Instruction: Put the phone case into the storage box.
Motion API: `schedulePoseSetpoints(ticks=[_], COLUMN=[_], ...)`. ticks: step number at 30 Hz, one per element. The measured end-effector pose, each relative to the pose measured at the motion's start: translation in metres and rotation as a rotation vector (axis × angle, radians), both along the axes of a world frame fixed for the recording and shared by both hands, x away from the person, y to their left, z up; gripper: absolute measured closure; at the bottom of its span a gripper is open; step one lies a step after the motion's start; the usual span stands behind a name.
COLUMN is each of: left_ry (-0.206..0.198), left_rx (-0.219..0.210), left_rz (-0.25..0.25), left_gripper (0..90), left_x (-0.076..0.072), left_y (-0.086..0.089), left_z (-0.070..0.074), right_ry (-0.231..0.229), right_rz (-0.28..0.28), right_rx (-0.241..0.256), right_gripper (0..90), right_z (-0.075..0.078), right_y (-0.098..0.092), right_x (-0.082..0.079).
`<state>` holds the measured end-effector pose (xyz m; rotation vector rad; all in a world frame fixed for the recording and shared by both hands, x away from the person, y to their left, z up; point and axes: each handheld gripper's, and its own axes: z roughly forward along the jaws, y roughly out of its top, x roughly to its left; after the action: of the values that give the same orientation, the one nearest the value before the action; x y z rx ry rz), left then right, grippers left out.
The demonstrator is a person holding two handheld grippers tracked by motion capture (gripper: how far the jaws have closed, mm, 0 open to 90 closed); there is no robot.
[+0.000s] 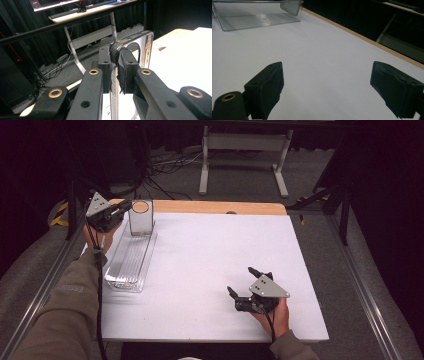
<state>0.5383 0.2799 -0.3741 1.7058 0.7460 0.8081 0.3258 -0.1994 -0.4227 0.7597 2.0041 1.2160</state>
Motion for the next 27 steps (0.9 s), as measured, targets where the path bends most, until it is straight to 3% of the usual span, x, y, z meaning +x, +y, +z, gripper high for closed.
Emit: schedulePoseSetpoints(ticks=[5, 17, 27], left_ry=[0.004, -0.001, -0.001], left_rx=[-0.019, -0.026, -0.043], left_rz=[-0.002, 0.0, 0.049], left_gripper=[81.6, 81.0, 78.2], left_x=[0.008, 0.01, 0.014], left_y=[0.002, 0.007, 0.012], left_z=[-0.009, -0.012, -0.018], right_ry=[0.009, 0.009, 0.0], right_rz=[0.005, 0.006, 0.001], right_rx=[-0.009, -0.017, -0.015], right_gripper=[12.3, 12.7, 13.5], right_z=[-0.002, -0.003, -0.003], right_y=[0.001, 0.003, 0.004], right_x=[0.001, 0.001, 0.001])
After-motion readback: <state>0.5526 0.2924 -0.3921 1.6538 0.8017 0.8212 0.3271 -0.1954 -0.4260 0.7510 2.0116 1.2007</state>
